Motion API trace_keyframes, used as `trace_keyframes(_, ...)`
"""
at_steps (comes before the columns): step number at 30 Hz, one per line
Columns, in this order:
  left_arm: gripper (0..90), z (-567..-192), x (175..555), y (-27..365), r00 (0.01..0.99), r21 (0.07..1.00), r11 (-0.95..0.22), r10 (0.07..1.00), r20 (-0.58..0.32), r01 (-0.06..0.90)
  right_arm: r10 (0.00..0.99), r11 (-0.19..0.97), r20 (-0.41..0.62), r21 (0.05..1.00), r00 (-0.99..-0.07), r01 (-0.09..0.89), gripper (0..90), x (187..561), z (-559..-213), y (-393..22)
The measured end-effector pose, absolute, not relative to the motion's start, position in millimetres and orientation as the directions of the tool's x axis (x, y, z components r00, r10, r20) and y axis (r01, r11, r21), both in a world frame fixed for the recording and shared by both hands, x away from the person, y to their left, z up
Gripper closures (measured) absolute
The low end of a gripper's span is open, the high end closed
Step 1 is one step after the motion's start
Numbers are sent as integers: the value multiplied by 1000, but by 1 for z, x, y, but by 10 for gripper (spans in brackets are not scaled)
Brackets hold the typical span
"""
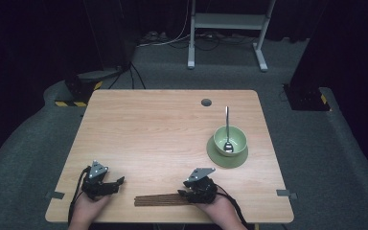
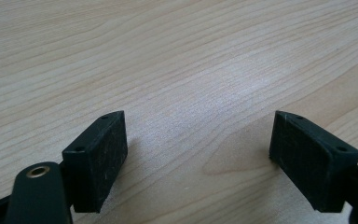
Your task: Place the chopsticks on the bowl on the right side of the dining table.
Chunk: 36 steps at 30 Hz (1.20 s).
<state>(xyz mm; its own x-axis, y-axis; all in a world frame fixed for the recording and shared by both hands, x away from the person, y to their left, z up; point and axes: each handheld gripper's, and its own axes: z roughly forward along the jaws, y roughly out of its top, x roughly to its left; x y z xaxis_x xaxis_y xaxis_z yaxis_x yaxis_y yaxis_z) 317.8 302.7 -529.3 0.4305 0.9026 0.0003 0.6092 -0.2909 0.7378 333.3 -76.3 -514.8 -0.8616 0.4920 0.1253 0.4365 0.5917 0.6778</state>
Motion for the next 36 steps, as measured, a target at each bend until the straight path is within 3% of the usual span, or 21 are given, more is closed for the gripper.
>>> trace_keyframes(13,203,-529,318,303,433,740,-290,901,-2,606,520,592,94,677,-849,437,644,337,-516,-81)
trace_keyframes(20,208,-529,318,303,433,740,-291,901,-1,606,549,627,-13,667,-835,402,681,342,-515,-88)
trace_keyframes(36,230,-529,318,303,411,742,-278,912,4,610,582,612,-27,673,-813,415,742,356,-516,-93)
